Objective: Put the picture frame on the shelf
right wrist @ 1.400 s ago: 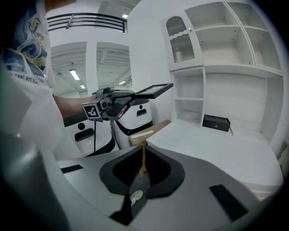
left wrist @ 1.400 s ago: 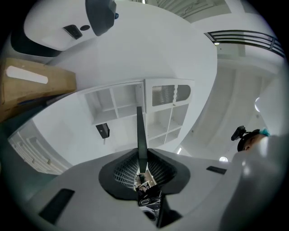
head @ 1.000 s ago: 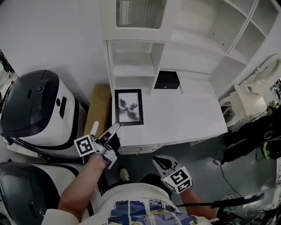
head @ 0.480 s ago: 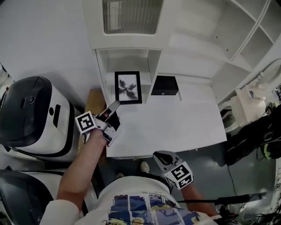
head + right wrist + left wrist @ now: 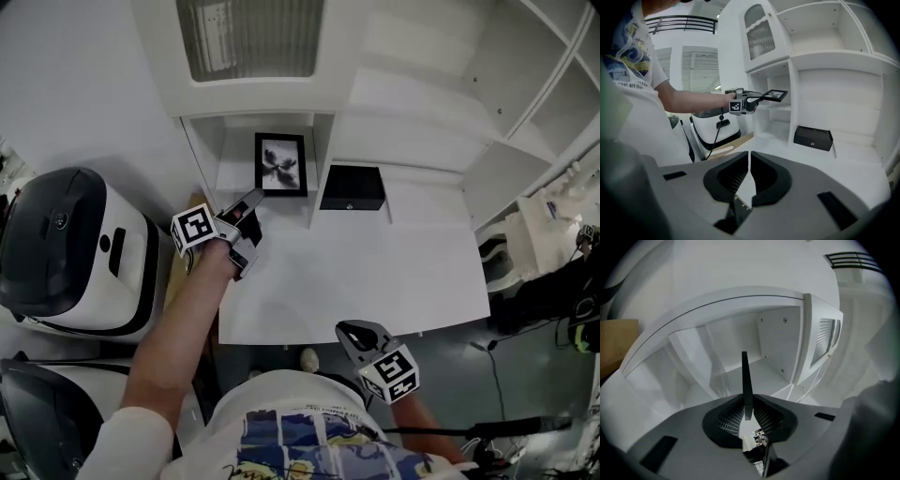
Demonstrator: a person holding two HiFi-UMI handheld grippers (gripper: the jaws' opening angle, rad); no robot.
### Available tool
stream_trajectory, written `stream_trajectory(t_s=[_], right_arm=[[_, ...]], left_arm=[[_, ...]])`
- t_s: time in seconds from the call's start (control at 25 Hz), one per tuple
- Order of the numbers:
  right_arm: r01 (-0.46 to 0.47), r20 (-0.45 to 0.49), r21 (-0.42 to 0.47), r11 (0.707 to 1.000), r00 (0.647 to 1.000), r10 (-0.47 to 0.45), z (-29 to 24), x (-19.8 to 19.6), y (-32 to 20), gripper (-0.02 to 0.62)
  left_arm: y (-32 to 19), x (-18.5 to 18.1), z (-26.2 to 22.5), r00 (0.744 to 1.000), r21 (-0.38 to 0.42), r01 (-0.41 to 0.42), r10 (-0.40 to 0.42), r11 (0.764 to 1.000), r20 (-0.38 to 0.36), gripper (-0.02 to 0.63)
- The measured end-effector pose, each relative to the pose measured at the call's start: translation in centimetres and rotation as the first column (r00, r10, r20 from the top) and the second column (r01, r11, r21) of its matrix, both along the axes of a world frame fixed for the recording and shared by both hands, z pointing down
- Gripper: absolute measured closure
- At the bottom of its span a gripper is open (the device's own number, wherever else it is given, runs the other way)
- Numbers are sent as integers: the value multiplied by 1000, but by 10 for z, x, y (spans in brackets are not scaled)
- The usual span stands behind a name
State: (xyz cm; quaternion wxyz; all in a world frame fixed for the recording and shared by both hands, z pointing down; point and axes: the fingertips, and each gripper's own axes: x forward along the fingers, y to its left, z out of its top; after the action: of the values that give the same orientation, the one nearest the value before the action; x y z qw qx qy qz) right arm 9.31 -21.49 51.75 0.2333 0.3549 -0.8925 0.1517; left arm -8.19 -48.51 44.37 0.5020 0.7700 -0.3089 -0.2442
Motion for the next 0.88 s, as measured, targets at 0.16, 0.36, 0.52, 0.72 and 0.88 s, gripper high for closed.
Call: stream_trajectory(t_s=[0.16,0.36,0.52,0.72,0.88], right_arm=[[-4,5,-2,1000,1000,4,0,15,-14,558],[-5,15,-7,1000,1000,6,2,28,-26,558],[3,18,-13,1000,1000,-3,3,35,-33,558],[13,23,-16,1000,1000,-13,6,43,-40,558],[24,27,-22,999,999,-23,9,49,-45,558]], left_arm=[[-23,7,8,999,-19,17,-17,1000,34,537],[-41,16,13,997,-35,29,-26,999,71,537],[-51,24,17,995,-50,30,-25,998,99,537],[-56,27,22,993,-62,29,-21,998,113,537],[-60,29,24,992,-70,36,-27,997,122,534]])
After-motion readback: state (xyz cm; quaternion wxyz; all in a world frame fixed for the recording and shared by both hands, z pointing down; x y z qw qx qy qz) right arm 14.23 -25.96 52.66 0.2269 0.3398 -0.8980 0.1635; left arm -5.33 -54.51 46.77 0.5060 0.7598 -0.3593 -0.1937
